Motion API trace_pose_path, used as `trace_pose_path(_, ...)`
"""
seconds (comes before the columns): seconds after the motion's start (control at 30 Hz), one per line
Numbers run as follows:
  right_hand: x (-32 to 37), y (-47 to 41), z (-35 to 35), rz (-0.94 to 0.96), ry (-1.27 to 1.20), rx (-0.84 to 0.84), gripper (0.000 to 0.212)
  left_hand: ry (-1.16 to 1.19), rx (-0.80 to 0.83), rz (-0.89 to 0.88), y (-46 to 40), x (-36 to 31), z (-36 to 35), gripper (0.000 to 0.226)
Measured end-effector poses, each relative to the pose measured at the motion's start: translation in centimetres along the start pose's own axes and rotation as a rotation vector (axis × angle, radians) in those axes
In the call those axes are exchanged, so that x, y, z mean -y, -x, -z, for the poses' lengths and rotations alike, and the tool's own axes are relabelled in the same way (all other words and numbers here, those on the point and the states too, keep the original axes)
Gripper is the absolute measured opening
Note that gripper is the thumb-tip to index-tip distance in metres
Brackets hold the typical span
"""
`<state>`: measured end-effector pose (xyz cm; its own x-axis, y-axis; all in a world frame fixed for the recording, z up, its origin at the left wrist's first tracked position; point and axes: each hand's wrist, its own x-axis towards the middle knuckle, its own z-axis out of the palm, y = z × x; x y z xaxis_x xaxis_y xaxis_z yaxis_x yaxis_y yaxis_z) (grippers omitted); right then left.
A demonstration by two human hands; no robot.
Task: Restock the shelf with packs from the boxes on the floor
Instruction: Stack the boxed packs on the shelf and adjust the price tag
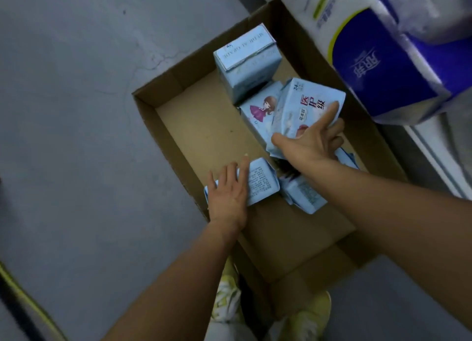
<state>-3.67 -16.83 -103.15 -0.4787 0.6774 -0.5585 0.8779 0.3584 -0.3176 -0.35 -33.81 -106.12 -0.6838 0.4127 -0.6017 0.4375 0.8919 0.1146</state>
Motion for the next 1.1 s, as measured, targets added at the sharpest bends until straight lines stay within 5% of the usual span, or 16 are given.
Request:
trace_pose_path(0.1, -0.9, 0.2, 1.0, 0.055, -0.018, 0.022, 0.125, 0.056, -0.035, 0.033, -0.2, -0.1, 0.0, 0.098)
trace_pose_path(0.33, -2.1, 4.3, 5.3, 0.17, -0.149, 0.128, 0.121, 0.691, 0.053, 0.234, 3.3, 2.1, 3.7, 0.099)
trace_pose_path(0.47, -2.1, 7.8, 8.5, 0.18, -0.217, 0.177, 0.122, 1.301, 0.021, 0.47, 7.2, 2.7, 7.5, 0.06)
trace_pose_path(0.6, -1.0, 11.9, 12.5, 0.225, -0.245, 0.217, 0.126, 1.651, 0.02, 0.481, 10.7, 2.6, 12.1, 0.039)
trace_pose_path(0.8, 1.4, 17.6, 19.1, 0.324, -0.241, 0.161, 0.121, 1.795, -0.028, 0.449, 15.5, 1.6, 18.7, 0.074)
trace_pose_path(1.1, 5.2, 26.6, 30.9, 0.504, -0.196, 0.048, 0.131, 1.842, -0.155, 0.381, 25.3, -1.3, 29.3, 0.087)
